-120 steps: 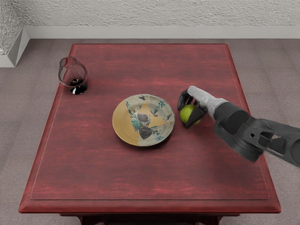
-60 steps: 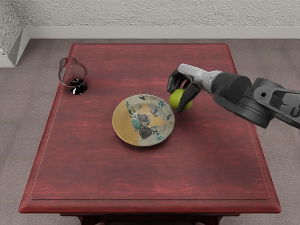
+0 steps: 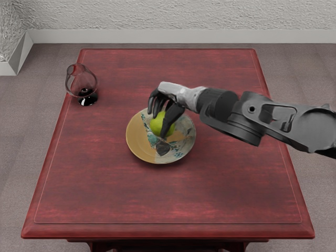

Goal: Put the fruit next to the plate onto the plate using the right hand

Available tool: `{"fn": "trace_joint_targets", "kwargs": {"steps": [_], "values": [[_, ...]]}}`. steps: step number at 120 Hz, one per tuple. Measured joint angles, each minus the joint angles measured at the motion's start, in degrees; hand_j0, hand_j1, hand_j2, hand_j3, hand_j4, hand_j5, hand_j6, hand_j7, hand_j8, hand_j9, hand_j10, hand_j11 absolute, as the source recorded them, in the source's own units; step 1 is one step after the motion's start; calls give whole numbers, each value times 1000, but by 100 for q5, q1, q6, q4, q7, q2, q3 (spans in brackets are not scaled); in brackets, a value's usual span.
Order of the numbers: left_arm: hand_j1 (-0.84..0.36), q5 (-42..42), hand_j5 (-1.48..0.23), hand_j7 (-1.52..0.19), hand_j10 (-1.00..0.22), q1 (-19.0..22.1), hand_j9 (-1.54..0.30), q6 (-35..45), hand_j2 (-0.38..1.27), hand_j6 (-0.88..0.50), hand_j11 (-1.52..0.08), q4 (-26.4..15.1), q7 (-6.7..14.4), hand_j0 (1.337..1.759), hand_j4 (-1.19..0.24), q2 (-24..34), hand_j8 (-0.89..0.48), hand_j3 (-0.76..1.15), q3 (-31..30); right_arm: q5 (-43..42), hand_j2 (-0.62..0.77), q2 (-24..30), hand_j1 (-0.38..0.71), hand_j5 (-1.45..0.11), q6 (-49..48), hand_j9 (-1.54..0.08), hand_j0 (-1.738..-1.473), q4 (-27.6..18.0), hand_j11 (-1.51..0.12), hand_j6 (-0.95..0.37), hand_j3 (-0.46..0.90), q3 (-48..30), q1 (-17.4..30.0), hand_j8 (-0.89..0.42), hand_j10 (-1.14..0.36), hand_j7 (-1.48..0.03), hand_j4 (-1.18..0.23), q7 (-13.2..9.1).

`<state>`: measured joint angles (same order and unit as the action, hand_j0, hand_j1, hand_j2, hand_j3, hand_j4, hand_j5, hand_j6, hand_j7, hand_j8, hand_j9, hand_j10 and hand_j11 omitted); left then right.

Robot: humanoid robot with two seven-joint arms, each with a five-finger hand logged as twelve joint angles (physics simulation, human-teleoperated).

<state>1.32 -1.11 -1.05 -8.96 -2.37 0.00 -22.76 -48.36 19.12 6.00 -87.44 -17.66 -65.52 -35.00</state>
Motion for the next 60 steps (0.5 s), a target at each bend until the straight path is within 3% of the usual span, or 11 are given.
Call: {"fn": "trace_joint_targets", "kwargs": {"steps": [42, 60], "values": [[69, 0, -304, -304, -233, 5, -304, 0, 46, -234, -304, 0, 0, 1658, -234, 0, -234, 0, 0, -67, 573, -525, 266, -1114, -94, -1098, -1657, 524, -1086, -816, 0, 132, 65, -384, -416, -1071, -804, 2], [69, 0, -304, -304, -233, 5, -304, 0, 46, -233, -304, 0, 0, 1658, -234, 0, -233, 0, 0, -83, 459, -549, 256, -975, -99, -963, -1657, 553, -955, -729, 0, 160, 75, -399, -430, -945, -713, 1]]}}
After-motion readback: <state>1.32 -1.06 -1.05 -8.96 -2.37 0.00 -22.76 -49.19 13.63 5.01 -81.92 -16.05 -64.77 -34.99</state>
